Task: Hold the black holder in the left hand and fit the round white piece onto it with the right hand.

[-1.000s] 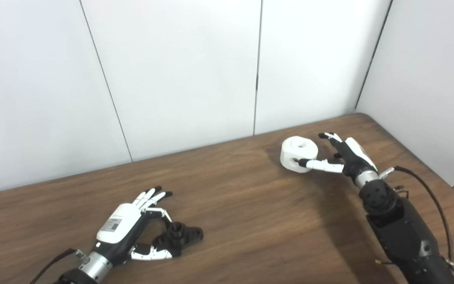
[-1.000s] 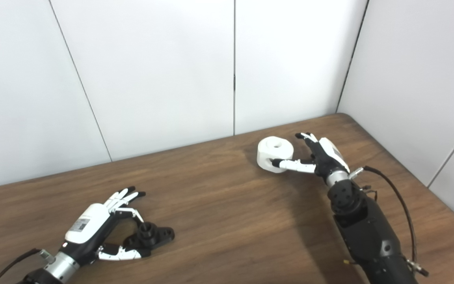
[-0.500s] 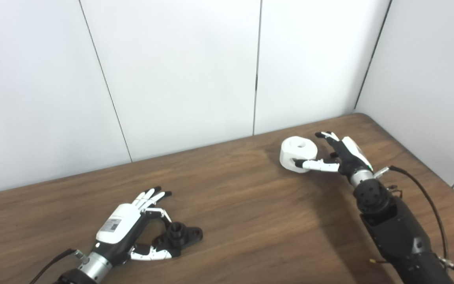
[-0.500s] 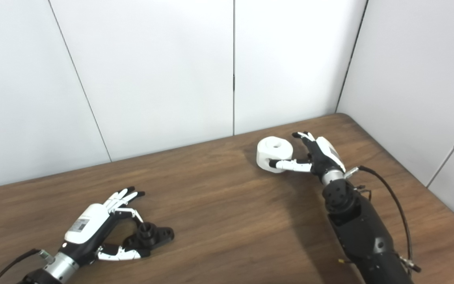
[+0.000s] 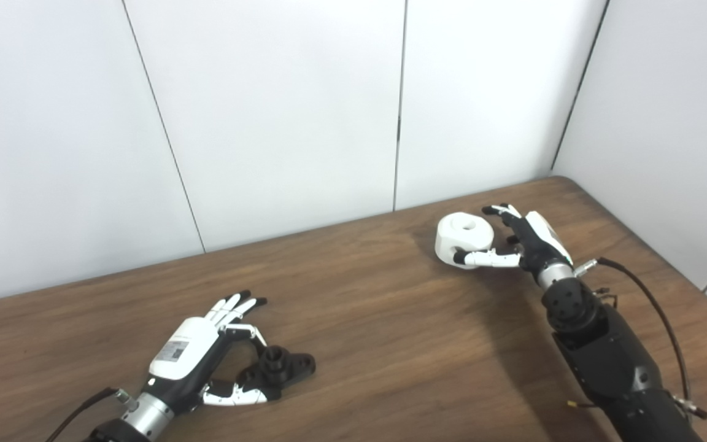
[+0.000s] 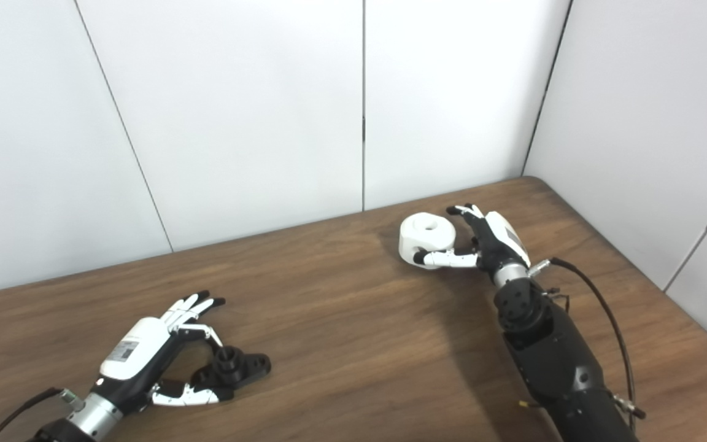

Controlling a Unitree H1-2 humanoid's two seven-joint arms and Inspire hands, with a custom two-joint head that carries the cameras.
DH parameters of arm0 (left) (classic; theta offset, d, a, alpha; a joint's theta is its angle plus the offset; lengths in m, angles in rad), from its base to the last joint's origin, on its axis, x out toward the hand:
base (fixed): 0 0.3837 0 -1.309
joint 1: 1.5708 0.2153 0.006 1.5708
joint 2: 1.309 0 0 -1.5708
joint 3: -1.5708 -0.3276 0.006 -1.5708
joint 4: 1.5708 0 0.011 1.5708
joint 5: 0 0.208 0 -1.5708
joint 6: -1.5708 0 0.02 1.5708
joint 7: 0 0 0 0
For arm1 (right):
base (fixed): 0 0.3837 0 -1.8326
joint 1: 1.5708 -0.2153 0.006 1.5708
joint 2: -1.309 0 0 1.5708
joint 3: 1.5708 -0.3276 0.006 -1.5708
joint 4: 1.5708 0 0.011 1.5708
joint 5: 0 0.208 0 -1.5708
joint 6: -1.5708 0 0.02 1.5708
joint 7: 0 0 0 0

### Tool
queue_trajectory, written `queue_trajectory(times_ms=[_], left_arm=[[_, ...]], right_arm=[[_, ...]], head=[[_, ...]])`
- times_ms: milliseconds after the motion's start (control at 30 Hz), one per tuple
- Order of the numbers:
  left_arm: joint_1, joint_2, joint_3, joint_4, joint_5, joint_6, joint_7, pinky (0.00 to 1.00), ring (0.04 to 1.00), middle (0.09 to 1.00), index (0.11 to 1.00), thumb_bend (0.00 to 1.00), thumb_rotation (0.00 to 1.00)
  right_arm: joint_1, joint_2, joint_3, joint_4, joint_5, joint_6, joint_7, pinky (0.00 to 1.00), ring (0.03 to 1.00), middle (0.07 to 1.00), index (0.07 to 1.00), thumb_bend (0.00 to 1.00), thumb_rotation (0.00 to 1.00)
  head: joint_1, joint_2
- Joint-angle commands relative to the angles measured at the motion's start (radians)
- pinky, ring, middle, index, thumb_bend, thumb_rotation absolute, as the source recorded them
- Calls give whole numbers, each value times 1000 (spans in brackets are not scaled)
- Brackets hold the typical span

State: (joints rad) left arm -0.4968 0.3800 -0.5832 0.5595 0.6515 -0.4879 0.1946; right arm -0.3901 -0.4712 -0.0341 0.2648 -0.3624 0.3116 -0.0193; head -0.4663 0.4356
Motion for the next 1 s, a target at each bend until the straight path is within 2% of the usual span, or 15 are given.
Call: queue_trajectory(times_ms=[0,367,600,733,800,833,867,967], left_arm=[[82,57,-23,60,63,34,-70,1000,1000,936,482,525,64],[80,63,-22,65,71,26,-56,1000,1000,935,481,525,65],[87,66,-16,45,66,36,-70,1000,1000,938,482,525,65],[88,66,-16,47,71,32,-65,1000,1000,937,482,525,64],[89,66,-15,48,72,31,-62,1000,1000,937,481,525,64],[90,65,-15,48,72,33,-63,1000,1000,936,481,525,64],[90,65,-15,49,74,34,-62,1000,1000,935,481,525,64],[90,66,-17,50,76,33,-62,1000,1000,935,481,525,65]], right_arm=[[-42,1,11,-2,2,-28,-1,807,927,978,845,981,446],[-50,12,29,17,5,-47,-30,828,926,961,796,929,402],[-57,23,36,34,6,-48,-36,842,924,953,775,904,376],[-61,43,25,53,11,-72,-71,821,909,929,705,858,312],[-65,56,19,75,9,-98,-105,808,891,903,648,789,216],[-68,62,18,92,6,-119,-128,800,882,888,572,657,180],[-71,69,17,110,3,-143,-150,792,871,867,524,575,154],[-78,89,19,154,-10,-182,-213,757,840,815,489,523,132]], head=[[1,2],[9,7],[14,13],[15,14],[18,14],[18,14],[20,14],[23,16]])
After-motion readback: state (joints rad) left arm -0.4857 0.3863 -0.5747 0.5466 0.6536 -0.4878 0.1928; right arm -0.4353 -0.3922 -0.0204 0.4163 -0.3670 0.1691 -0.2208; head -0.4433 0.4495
